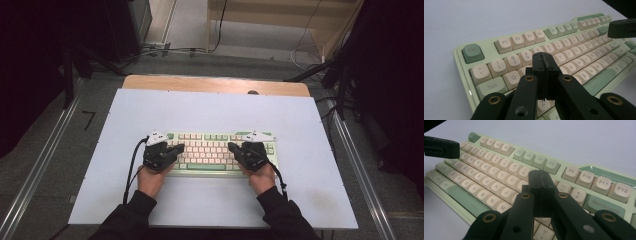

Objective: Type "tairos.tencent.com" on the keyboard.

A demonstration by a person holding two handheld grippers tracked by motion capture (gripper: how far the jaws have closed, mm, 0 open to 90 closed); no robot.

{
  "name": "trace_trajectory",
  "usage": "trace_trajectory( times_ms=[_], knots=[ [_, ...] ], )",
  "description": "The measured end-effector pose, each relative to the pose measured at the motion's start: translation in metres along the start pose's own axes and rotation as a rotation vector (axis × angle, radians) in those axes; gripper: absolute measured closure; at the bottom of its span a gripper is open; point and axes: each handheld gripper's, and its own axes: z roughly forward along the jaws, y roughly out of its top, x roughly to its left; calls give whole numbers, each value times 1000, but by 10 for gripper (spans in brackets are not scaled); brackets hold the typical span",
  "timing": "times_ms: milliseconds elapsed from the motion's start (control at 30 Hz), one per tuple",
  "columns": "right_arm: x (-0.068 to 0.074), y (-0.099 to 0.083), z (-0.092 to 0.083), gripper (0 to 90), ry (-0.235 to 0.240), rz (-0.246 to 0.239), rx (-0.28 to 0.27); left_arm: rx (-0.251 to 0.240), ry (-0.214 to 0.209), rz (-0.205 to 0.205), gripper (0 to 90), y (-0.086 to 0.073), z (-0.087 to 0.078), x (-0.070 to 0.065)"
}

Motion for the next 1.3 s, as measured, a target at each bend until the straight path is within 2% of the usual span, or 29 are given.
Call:
trace_trajectory(
  times_ms=[633,1300],
  knots=[
    [6,-17,-12,875,10,-18,27,2,-2,2,900,0,0,0],
    [8,-25,-3,875,9,-30,63,4,-7,2,900,0,-1,-1]
  ],
)
